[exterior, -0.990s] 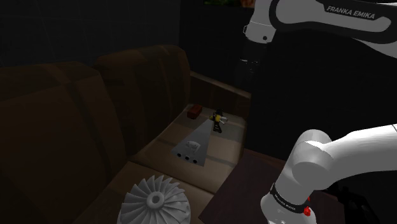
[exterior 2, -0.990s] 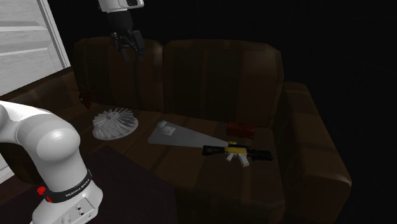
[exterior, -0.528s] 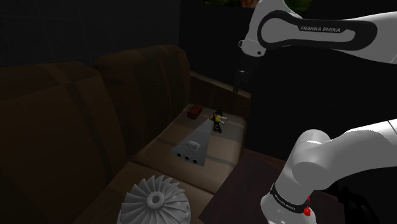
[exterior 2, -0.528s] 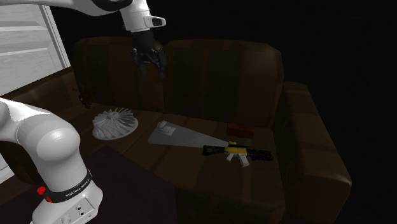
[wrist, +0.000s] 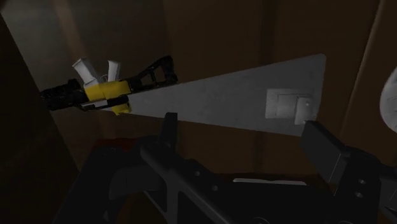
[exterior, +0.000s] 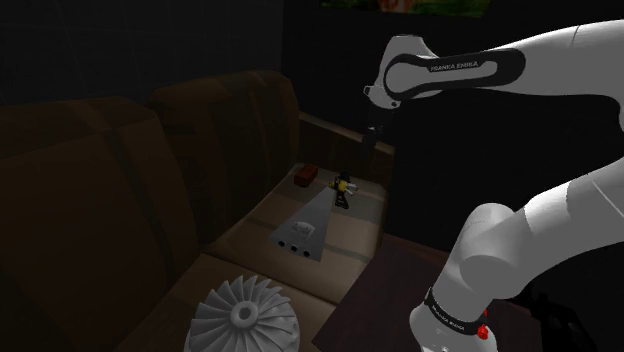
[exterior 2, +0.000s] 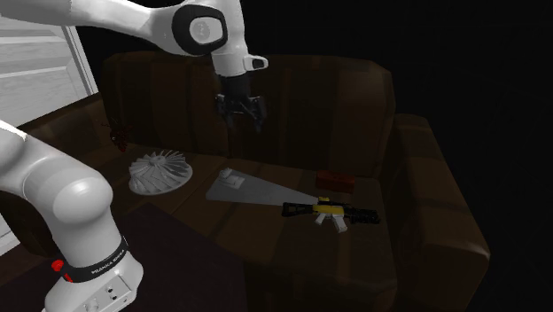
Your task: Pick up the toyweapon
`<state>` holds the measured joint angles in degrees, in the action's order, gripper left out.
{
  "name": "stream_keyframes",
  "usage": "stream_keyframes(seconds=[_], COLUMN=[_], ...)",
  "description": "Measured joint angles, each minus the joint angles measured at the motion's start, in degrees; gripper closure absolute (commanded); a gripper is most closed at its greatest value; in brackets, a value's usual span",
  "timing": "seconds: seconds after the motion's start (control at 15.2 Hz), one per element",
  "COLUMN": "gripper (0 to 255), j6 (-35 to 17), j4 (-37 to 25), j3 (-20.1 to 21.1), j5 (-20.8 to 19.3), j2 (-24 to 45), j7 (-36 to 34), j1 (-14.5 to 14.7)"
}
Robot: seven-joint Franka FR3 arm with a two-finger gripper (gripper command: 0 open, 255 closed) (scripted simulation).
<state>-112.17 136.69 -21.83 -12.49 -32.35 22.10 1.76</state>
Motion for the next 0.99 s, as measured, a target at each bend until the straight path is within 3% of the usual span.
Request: stream_keyframes(seconds=[0.26, 0.53, 0.73, 0.99], gripper=[0, 0, 0, 0], j6=[-5.7, -11.6, -14.9, -18.0], j4=[-1.3, -4.1, -6.7, -11.9], j3=[-5.3, -10.5, -14.0, -16.7], j5=[0.9, 4.6, 9.1, 18.4], j2=[6.9, 16.1, 23.1, 34.4], j7=[7.2, 15.4, 22.7, 34.0], j1=[1.4, 3.7, 5.0, 5.4])
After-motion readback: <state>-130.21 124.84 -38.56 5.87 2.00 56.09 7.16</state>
